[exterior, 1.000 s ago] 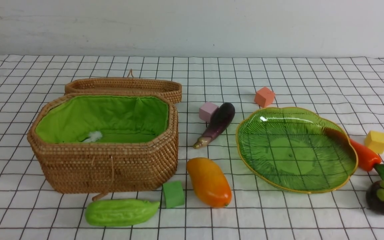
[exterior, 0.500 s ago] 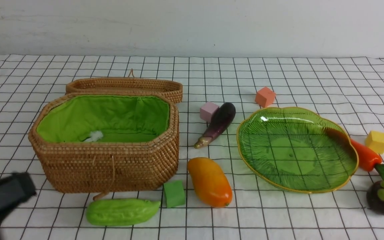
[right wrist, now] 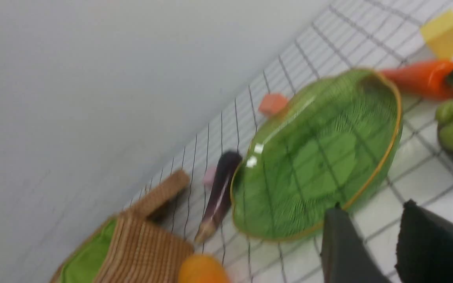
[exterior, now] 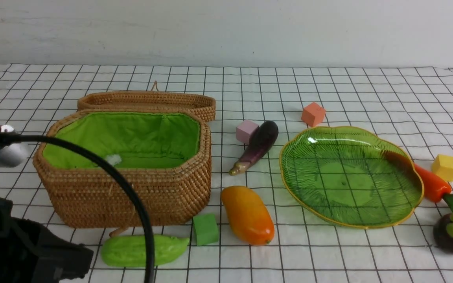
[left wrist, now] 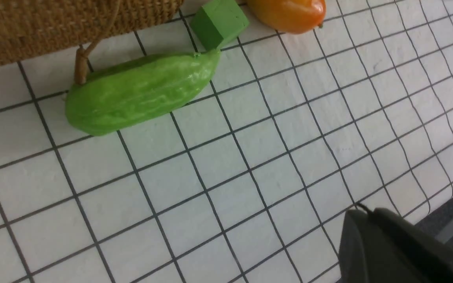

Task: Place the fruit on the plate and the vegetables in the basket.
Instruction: Take a chayote with your left arm and place it on the basket on the left.

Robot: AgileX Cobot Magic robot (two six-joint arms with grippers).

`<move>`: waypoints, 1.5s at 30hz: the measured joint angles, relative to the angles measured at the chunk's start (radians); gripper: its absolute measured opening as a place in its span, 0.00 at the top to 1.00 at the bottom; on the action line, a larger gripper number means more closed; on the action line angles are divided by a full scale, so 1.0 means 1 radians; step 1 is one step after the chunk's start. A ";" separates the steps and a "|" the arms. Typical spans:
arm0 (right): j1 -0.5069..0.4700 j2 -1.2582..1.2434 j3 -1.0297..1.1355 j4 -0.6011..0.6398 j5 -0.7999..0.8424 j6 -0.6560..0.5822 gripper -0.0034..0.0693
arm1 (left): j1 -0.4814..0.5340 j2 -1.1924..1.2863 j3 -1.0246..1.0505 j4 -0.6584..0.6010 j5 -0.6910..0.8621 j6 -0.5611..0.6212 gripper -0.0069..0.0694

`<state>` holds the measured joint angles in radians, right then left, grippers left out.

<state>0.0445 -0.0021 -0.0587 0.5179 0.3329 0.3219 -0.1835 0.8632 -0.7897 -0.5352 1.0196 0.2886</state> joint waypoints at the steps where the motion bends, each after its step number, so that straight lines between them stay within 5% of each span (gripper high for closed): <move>1: 0.000 0.000 -0.010 0.002 0.000 -0.004 0.63 | 0.000 0.000 -0.002 0.000 0.003 0.005 0.93; 12: 0.172 0.436 -0.781 -0.035 0.887 -0.426 0.70 | -0.358 0.113 -0.085 0.212 0.081 0.073 0.93; 17: 0.174 0.476 -0.979 -0.030 0.927 -0.554 0.70 | -0.394 0.211 -0.101 0.265 0.064 0.116 0.93; 25: 0.183 0.450 -1.043 -0.042 0.929 -0.643 0.69 | -0.309 0.368 -0.103 0.273 0.026 0.232 0.93; 30: 0.223 0.433 -1.008 -0.097 0.930 -0.655 0.68 | -0.293 0.454 -0.105 0.330 -0.072 0.408 0.89; 38: 0.240 0.432 -0.974 -0.129 0.930 -0.655 0.67 | -0.293 0.588 -0.107 0.446 -0.282 0.486 0.35; 42: 0.240 0.431 -0.974 -0.129 0.930 -0.655 0.67 | -0.293 0.666 -0.108 0.521 -0.348 0.488 0.20; 45: 0.240 0.431 -0.974 -0.129 0.930 -0.655 0.67 | -0.293 0.721 -0.108 0.577 -0.407 0.488 0.18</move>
<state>0.2848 0.4289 -1.0329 0.3894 1.2631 -0.3334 -0.4760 1.5838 -0.8977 0.0423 0.6128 0.7764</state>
